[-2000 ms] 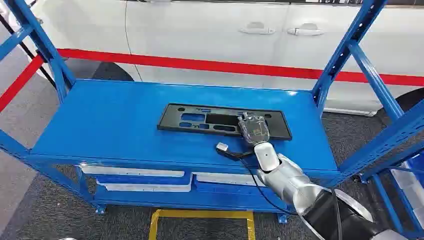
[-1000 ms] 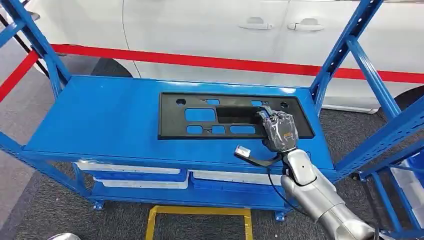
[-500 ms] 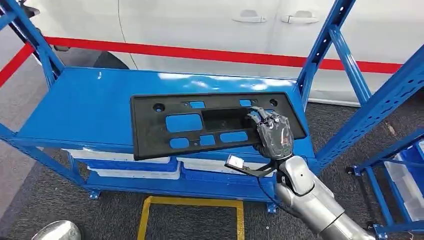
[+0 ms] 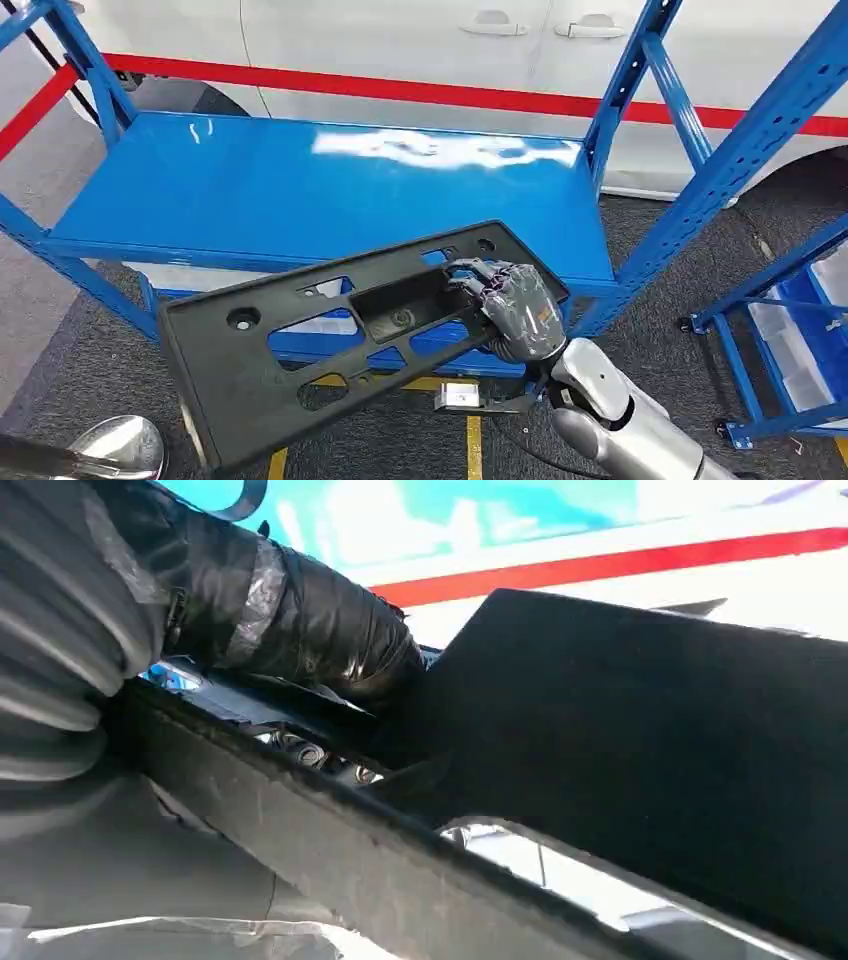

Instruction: Take the parts from the cabinet and place them on the table.

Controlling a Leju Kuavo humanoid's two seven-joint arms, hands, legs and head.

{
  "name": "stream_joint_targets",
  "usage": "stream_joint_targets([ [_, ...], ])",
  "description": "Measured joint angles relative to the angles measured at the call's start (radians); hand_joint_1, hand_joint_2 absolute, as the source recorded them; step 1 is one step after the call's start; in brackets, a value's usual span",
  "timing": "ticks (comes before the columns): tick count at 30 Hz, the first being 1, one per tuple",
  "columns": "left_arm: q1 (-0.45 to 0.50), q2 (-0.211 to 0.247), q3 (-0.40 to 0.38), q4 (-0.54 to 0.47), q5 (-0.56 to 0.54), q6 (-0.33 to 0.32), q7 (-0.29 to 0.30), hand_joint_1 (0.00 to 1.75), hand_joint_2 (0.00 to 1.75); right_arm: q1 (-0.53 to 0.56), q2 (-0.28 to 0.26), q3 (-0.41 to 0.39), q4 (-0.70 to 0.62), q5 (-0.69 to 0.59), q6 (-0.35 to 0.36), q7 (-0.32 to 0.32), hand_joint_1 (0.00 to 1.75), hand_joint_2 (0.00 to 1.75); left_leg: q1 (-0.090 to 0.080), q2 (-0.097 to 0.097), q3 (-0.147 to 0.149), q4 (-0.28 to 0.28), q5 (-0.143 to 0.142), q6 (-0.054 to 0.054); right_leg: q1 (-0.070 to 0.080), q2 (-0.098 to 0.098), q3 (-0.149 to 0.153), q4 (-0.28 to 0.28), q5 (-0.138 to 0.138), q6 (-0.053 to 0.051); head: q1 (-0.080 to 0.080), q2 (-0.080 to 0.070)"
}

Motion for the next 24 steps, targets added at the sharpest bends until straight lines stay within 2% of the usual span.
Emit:
stream_joint_targets([
  [1, 0.001, 0.0, 0.0, 0.0, 0.0, 0.0, 0.0, 0.0, 1.75, 0.006, -0.005, 0.004, -0.012, 0.0, 0.0, 0.001, 1.75, 1.75, 0.001, 0.0, 0.002, 0.0, 0.006, -0.007, 0.007, 0.004, -0.007, 0.007, 0.01, -0.02, -0.001, 0.0],
  [2, 0.001, 0.0, 0.0, 0.0, 0.0, 0.0, 0.0, 0.0, 1.75, 0.007, -0.008, 0.008, -0.019, 0.0, 0.0, 0.002, 1.75, 1.75, 0.0, 0.0, 0.004, 0.001, 0.012, -0.013, 0.008, 0.005, -0.015, -0.001, 0.012, -0.025, 0.001, -0.001],
  [4, 0.002, 0.0, 0.0, 0.0, 0.0, 0.0, 0.0, 0.0, 1.75, 0.007, -0.014, 0.016, -0.033, -0.001, 0.0, 0.002, 1.75, 1.75, 0.001, -0.003, -0.001, -0.006, 0.03, -0.029, 0.01, 0.005, -0.024, 0.001, 0.025, -0.045, 0.0, 0.0],
  [5, 0.003, 0.001, 0.0, 0.0, 0.0, 0.0, 0.0, 0.0, 1.75, 0.006, -0.014, 0.019, -0.037, -0.001, 0.001, 0.002, 1.75, 1.75, 0.006, -0.004, -0.006, 0.004, 0.014, -0.034, 0.002, -0.001, -0.035, -0.004, 0.04, -0.058, 0.0, 0.0],
  [7, 0.004, 0.002, 0.0, 0.0, 0.0, 0.0, 0.0, 0.0, 1.75, 0.007, -0.015, 0.023, -0.045, -0.001, 0.001, 0.002, 1.75, 1.75, 0.007, -0.005, -0.035, 0.074, -0.094, -0.043, 0.003, -0.002, -0.058, -0.004, 0.06, -0.073, -0.001, 0.0],
  [8, 0.003, 0.002, 0.0, 0.0, 0.0, 0.0, 0.0, 0.0, 1.75, 0.008, -0.015, 0.027, -0.049, -0.001, 0.0, 0.004, 1.75, 1.75, 0.008, -0.005, -0.054, 0.155, -0.17, -0.047, 0.004, -0.002, -0.074, -0.004, 0.074, -0.075, 0.0, 0.0],
  [9, 0.003, 0.002, 0.0, 0.0, 0.0, 0.0, 0.0, 0.0, 1.75, 0.008, -0.015, 0.03, -0.05, -0.003, 0.0, 0.008, 1.75, 1.75, 0.008, -0.005, -0.065, 0.223, -0.207, -0.051, 0.005, -0.002, -0.09, -0.003, 0.086, -0.075, -0.001, 0.0],
  [10, 0.003, 0.002, 0.0, 0.0, -0.003, -0.001, 0.001, 0.0, 1.75, 0.011, -0.017, 0.031, -0.052, -0.008, 0.0, 0.015, 1.75, 1.75, 0.008, -0.005, -0.067, 0.28, -0.212, -0.053, 0.006, -0.002, -0.108, -0.001, 0.099, -0.073, -0.001, 0.0],
  [11, 0.003, 0.002, 0.0, 0.0, -0.003, -0.001, 0.001, 0.0, 1.75, 0.014, -0.018, 0.032, -0.053, -0.012, 0.0, 0.019, 1.75, 1.75, 0.008, -0.005, -0.055, 0.296, -0.187, -0.052, 0.007, -0.002, -0.12, 0.002, 0.11, -0.071, -0.001, 0.0],
  [12, 0.003, 0.002, 0.0, 0.0, -0.003, -0.001, 0.001, 0.0, 1.75, 0.017, -0.021, 0.032, -0.054, -0.018, -0.001, 0.025, 1.75, 1.75, 0.008, -0.004, -0.023, 0.274, -0.146, -0.049, 0.008, -0.003, -0.137, 0.004, 0.12, -0.068, -0.001, 0.0],
  [13, 0.003, 0.002, 0.0, 0.0, -0.003, -0.001, 0.002, 0.0, 1.75, 0.02, -0.024, 0.032, -0.056, -0.021, -0.001, 0.028, 1.75, 1.75, 0.008, -0.005, 0.025, 0.221, -0.109, -0.045, 0.008, -0.003, -0.152, 0.007, 0.13, -0.065, -0.001, 0.0],
  [14, 0.003, 0.002, 0.0, 0.0, -0.004, -0.001, 0.003, 0.0, 1.75, 0.021, -0.027, 0.031, -0.059, -0.023, -0.001, 0.03, 1.75, 1.75, 0.008, -0.005, 0.092, 0.135, -0.094, -0.04, 0.008, -0.002, -0.165, 0.011, 0.139, -0.062, -0.001, 0.0],
  [15, 0.002, 0.002, 0.0, -0.001, -0.006, 0.0, 0.003, 0.0, 1.75, 0.023, -0.029, 0.03, -0.064, -0.025, -0.002, 0.03, 1.75, 1.75, 0.007, -0.009, 0.155, 0.051, -0.118, -0.034, 0.008, -0.003, -0.17, 0.015, 0.145, -0.057, -0.001, 0.0],
  [19, 0.002, 0.002, 0.0, -0.001, -0.006, 0.0, 0.003, 0.0, 1.75, 0.023, -0.029, 0.03, -0.064, -0.025, -0.002, 0.03, 1.75, 1.75, 0.007, -0.009, 0.155, 0.051, -0.118, -0.034, 0.008, -0.003, -0.17, 0.015, 0.145, -0.057, -0.001, 0.0],
  [21, 0.002, 0.002, 0.0, -0.001, -0.006, 0.0, 0.003, 0.0, 1.75, 0.024, -0.029, 0.03, -0.064, -0.026, -0.002, 0.03, 1.75, 1.75, 0.007, -0.009, 0.165, 0.034, -0.127, -0.033, 0.009, -0.002, -0.171, 0.015, 0.146, -0.056, -0.001, 0.0],
  [22, 0.004, 0.002, 0.0, -0.002, -0.009, 0.0, 0.003, 0.0, 1.75, 0.028, -0.034, 0.027, -0.069, -0.034, -0.002, 0.031, 1.75, 1.75, -0.002, -0.013, 0.192, -0.032, -0.141, -0.024, 0.011, -0.004, -0.171, 0.011, 0.167, -0.041, 0.0, 0.0],
  [23, 0.006, 0.001, 0.0, -0.002, -0.011, -0.001, -0.002, 0.0, 1.75, 0.037, -0.039, 0.027, -0.071, -0.044, 0.009, 0.029, 1.75, 1.75, 0.0, -0.007, 0.133, -0.042, -0.08, 0.019, 0.008, -0.001, -0.222, 0.118, 0.022, -0.021, 0.0, 0.0],
  [24, 0.007, 0.002, 0.0, -0.002, -0.013, 0.0, -0.005, 0.0, 1.75, 0.037, -0.039, 0.027, -0.071, -0.048, 0.014, 0.029, 1.75, 1.75, -0.003, -0.007, 0.116, -0.041, -0.063, 0.021, 0.009, -0.001, -0.24, 0.212, -0.043, -0.019, 0.0, 0.0],
])
